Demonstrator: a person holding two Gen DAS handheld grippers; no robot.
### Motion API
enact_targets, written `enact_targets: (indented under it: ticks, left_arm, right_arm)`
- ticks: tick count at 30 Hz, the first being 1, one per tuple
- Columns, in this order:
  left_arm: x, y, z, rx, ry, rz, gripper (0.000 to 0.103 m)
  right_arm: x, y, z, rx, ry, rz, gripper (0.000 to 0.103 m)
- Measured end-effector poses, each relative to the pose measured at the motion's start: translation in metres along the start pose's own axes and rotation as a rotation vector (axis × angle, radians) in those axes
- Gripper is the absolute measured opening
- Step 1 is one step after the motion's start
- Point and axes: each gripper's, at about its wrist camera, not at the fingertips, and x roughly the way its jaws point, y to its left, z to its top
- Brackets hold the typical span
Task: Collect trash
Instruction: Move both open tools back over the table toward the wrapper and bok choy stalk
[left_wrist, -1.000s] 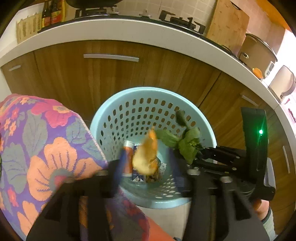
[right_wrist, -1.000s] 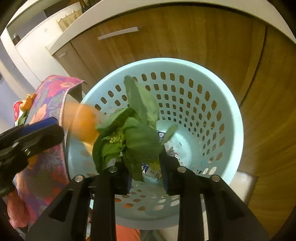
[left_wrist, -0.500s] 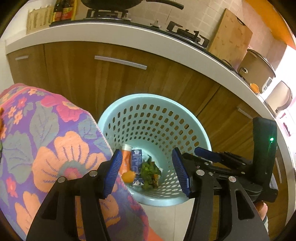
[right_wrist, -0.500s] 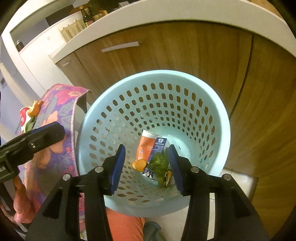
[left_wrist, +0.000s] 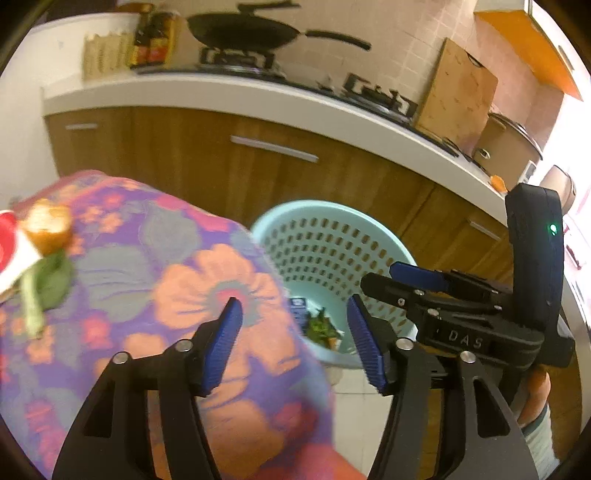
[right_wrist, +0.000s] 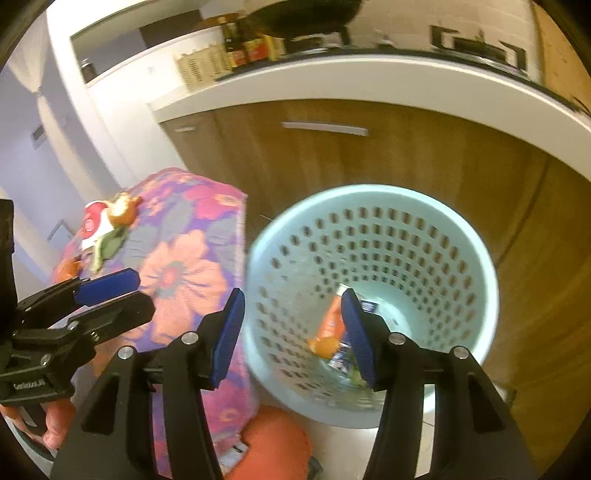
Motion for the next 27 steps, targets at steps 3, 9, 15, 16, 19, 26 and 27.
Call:
enact_targets:
  ticks: [3,9,15,16,19,26,27]
  left_arm:
    - [-0.025,0.018,-0.002,-0.024,-0.042,0.036,0.066]
    - [-0.077,0.064,-0.007,-0.082,-0.126,0.142,0.07]
    - [-0.121,0.111,-0.016,-0.15,-0.19,0.246,0.074]
    - [-0.126,0.117,-0.018,-0.159,-0.197,0.261,0.075]
    - [-0.14,0.138,-0.023,-0.173,-0.212,0.326,0.078]
    - [-0.137,0.192,-0.035,-0.188,-0.13,0.448,0.079]
    - [-0.135,0.2,-0.037,-0.202,-0.117,0.453,0.079]
  right_arm:
    - [0.004,0.026,0.007,-0.038,-0.005,0.03,0.051]
    - [0.012,0.09,0.02,-0.133,-0.017,0.078,0.055]
    - [0.023,0.147,0.031,-0.202,-0.017,0.108,0.062]
    - [0.026,0.156,0.033,-0.207,-0.015,0.115,0.063]
    - [0.032,0.175,0.038,-0.213,-0.002,0.149,0.063]
    - [0.064,0.221,0.053,-0.209,0.034,0.144,0.063]
    - [0.071,0.228,0.055,-0.205,0.04,0.137,0.063]
